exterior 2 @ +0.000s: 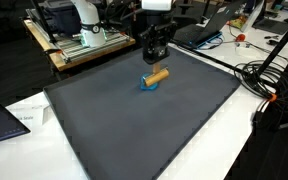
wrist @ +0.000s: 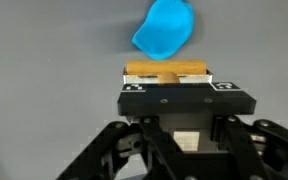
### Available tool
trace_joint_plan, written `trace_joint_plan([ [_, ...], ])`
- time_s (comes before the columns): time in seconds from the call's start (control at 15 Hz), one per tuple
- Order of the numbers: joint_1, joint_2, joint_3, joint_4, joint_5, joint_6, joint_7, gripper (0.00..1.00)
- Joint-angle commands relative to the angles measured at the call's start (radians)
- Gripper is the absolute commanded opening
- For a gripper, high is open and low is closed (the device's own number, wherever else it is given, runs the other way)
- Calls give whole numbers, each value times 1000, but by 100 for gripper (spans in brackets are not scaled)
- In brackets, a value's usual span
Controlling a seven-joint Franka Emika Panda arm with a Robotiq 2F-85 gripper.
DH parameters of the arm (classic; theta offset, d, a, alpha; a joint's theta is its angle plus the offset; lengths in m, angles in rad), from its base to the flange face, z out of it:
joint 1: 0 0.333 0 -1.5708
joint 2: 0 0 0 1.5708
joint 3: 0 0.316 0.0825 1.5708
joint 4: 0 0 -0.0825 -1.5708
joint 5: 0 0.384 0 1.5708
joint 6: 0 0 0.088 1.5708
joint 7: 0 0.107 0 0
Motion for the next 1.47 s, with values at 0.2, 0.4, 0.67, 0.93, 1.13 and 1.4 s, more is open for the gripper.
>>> trace_joint_plan([
  [0.2,-57,-69,-39,-106,150,30,-32,22],
  [0.4,-79,-76,-51,-130,203,49,-61,22],
  [0.67,-106,-93,-60,-180,275,88,-110,22],
  [0.93,-127,-138,-57,-254,349,147,-226,22],
  [1.13,-124,-192,-64,-327,343,188,-294,22],
  [1.4,-120,-265,-64,-426,352,272,-434,22],
])
